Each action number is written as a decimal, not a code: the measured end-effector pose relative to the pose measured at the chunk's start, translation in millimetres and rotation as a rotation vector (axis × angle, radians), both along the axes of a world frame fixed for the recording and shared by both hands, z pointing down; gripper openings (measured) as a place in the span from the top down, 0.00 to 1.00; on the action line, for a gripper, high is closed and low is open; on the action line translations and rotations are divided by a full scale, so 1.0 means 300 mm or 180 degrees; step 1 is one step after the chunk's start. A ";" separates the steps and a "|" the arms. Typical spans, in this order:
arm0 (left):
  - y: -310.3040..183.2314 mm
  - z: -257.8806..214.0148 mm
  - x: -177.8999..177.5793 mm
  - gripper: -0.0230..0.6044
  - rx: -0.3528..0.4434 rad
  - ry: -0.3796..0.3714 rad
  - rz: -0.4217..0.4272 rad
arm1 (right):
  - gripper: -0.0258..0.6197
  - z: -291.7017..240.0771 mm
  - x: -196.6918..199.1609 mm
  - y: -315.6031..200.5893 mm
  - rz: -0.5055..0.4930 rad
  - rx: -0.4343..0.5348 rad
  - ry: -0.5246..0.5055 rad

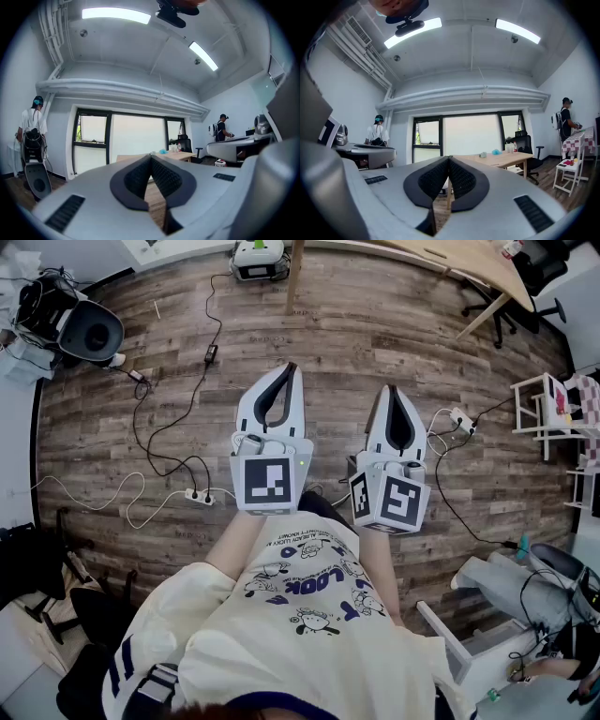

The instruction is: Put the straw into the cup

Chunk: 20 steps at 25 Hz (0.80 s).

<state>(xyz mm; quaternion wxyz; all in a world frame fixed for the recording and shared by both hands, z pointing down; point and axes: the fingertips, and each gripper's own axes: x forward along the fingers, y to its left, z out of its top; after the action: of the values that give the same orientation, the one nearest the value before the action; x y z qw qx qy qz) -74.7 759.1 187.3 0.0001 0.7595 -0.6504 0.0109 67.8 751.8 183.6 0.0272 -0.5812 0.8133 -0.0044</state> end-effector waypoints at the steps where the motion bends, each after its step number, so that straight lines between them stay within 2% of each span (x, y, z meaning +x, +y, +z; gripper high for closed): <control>1: -0.005 0.001 0.000 0.92 -0.0016 -0.0006 0.0000 | 0.96 -0.001 0.000 -0.005 0.0000 0.0001 -0.0004; 12: -0.020 0.020 -0.015 0.92 -0.0059 0.0007 0.0016 | 0.96 0.014 -0.007 -0.015 0.0057 -0.0040 -0.0013; 20: -0.042 0.023 -0.069 0.92 -0.0054 0.0061 0.0025 | 0.96 0.040 -0.028 -0.047 0.0206 -0.0143 -0.0100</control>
<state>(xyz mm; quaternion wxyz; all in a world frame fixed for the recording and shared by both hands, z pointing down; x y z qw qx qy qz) -95.5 746.6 194.2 0.0127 0.7621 -0.6473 0.0091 59.2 737.7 195.5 0.0270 -0.6076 0.7932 -0.0309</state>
